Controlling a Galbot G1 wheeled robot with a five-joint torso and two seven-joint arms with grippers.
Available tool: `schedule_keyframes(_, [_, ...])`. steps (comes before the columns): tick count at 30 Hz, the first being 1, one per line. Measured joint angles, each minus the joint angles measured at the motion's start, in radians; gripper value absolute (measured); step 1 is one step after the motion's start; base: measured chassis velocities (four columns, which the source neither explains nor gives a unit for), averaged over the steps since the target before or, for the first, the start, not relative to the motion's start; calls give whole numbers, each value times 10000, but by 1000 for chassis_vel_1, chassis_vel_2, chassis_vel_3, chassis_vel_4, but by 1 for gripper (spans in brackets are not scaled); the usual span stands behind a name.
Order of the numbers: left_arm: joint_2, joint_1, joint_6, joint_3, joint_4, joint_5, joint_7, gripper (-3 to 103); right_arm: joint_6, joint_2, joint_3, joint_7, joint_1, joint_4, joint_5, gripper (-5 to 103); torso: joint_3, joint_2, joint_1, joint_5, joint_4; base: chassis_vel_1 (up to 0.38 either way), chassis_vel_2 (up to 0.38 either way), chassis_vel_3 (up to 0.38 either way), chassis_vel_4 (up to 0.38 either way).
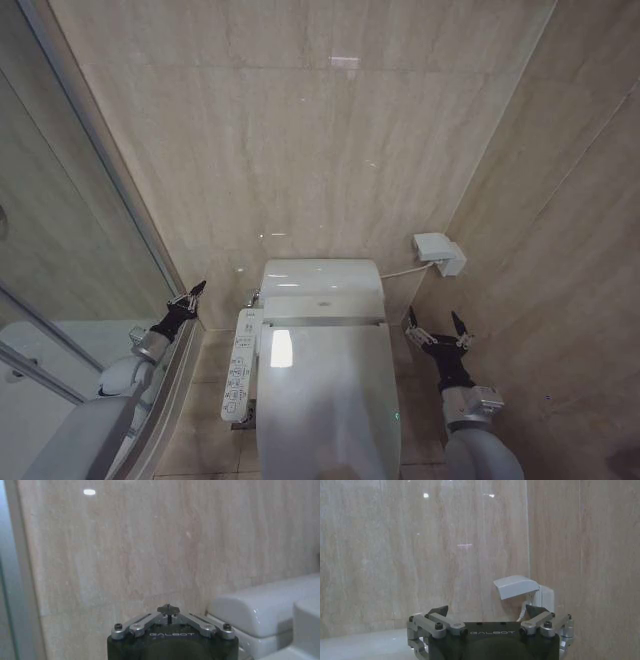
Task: Open the toilet lid, clean the toilet bowl with a toilet brush, close the toilet lid, and flush.
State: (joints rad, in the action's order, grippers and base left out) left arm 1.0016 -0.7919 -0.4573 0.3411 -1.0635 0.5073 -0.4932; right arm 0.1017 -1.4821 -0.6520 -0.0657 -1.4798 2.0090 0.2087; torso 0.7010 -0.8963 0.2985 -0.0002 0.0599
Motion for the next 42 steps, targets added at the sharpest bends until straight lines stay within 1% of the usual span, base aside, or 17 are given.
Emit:
schedule_keyframes(3, [59, 366, -454, -147, 738, -94, -821, 0, 0, 0, 0, 0, 0, 0, 0, 100, 0, 0, 0, 1, 0, 0, 0, 0, 0])
schedule_keyframes(4, [59, 366, -454, -147, 738, -94, -821, 0, 0, 0, 0, 0, 0, 0, 0, 100, 0, 0, 0, 1, 0, 0, 0, 0, 0])
schedule_keyframes(8, [171, 787, -792, -430, 1456, -156, -1587, 0, 0, 0, 0, 0, 0, 0, 0, 100, 0, 0, 0, 1, -1, 0, 0, 0, 0])
schedule_keyframes(9, [171, 787, -792, -430, 1456, -156, -1587, 0, 0, 0, 0, 0, 0, 0, 0, 100, 0, 0, 0, 1, -1, 0, 0, 0, 0])
schedule_keyframes(10, [208, 925, -878, -508, 1607, -207, -1812, 0, 0, 0, 0, 0, 0, 0, 0, 100, 0, 0, 0, 1, -2, 0, 0, 0, 0])
schedule_keyframes(11, [208, 925, -878, -508, 1607, -207, -1812, 0, 0, 0, 0, 0, 0, 0, 0, 100, 0, 0, 0, 1, -2, 0, 0, 0, 0])
schedule_keyframes(12, [234, 1058, -913, -591, 1730, -251, -1958, 0, 0, 0, 0, 0, 0, 0, 0, 100, 0, 0, 0, 1, -2, 0, 0, 0, 0])
schedule_keyframes(14, [406, 1849, -1039, -1057, 2474, -330, -2460, 0, 0, 0, 0, 0, 0, 0, 0, 100, 0, 0, 0, 4, 0, 0, 0, 0, 0])
schedule_keyframes(15, [406, 1849, -1039, -1057, 2474, -330, -2460, 0, 0, 0, 0, 0, 0, 0, 0, 100, 0, 0, 0, 4, 0, 0, 0, 0, 0])
schedule_keyframes(16, [468, 2041, -1079, -1166, 2703, -344, -2608, 0, 0, 0, 0, 1, 0, 0, 0, 100, 0, 0, 0, 3, 0, 0, 0, 0, 0])
schedule_keyframes(18, [640, 2488, -1209, -1433, 3324, -401, -3051, 0, 0, 0, 0, 0, -1, 0, 0, 100, 0, 0, 1, 3, 0, 0, 0, 0, 0])
schedule_keyframes(19, [640, 2488, -1209, -1433, 3324, -401, -3051, 0, 0, 0, 0, 0, -1, 0, 0, 100, 0, 0, 1, 3, 0, 0, 0, 0, 0])
schedule_keyframes(23, [1015, 3086, -1367, -1698, 4267, -550, -3872, 0, 0, 0, 0, -1, 0, 0, 0, 100, 1, 0, 1, 2, 0, 0, 0, 0, 0])
schedule_keyframes(24, [1015, 3086, -1367, -1698, 4267, -550, -3872, 0, 0, 0, 0, -1, 0, 0, 0, 100, 1, 0, 1, 2, 0, 0, 0, 0, 0])
schedule_keyframes(26, [1260, 3424, -1495, -1718, 4884, -700, -4296, 0, 0, 0, 0, 0, 0, 0, 0, 100, 1, 0, 1, 0, 0, 0, 0, 0, 0])
schedule_keyframes(31, [1533, 3942, -1575, -1723, 5770, -1063, -4597, 0, 0, 0, 0, 0, 0, 0, 0, 100, 1, 0, 1, 2, 1, 0, 0, 0, 0])
schedule_keyframes(42, [1738, 4383, -1432, -1696, 6494, -1322, -4991, 0, 0, 0, 0, 0, 0, 0, 0, 100, 1, 0, 0, 2, -1, 0, 0, 0, 0])
